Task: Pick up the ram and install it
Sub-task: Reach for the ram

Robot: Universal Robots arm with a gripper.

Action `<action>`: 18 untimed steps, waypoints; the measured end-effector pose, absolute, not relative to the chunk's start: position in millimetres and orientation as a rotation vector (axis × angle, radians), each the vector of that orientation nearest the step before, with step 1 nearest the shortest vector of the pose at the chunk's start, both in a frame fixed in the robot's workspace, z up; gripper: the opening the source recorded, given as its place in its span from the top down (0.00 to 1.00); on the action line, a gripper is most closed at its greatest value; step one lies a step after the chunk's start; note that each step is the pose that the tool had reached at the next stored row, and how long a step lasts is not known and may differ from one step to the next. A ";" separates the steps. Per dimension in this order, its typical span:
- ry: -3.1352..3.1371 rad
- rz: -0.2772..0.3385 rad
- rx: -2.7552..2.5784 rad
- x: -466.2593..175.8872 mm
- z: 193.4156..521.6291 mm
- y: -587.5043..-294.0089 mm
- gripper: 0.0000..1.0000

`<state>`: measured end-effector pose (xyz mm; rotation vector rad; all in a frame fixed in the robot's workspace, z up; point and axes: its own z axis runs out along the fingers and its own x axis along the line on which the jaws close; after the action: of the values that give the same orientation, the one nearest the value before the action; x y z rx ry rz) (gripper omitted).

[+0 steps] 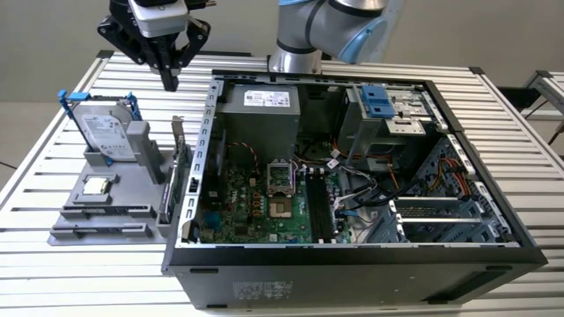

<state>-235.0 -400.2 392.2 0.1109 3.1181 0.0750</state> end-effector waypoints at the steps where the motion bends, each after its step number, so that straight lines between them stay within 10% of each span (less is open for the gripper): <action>1: 3.118 0.075 0.111 -235.4 392.2 -400.2 1.00; 18: 3.118 0.075 0.111 -256.5 392.2 -401.2 1.00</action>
<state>-256.5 -401.2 392.2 0.1109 3.1180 0.0749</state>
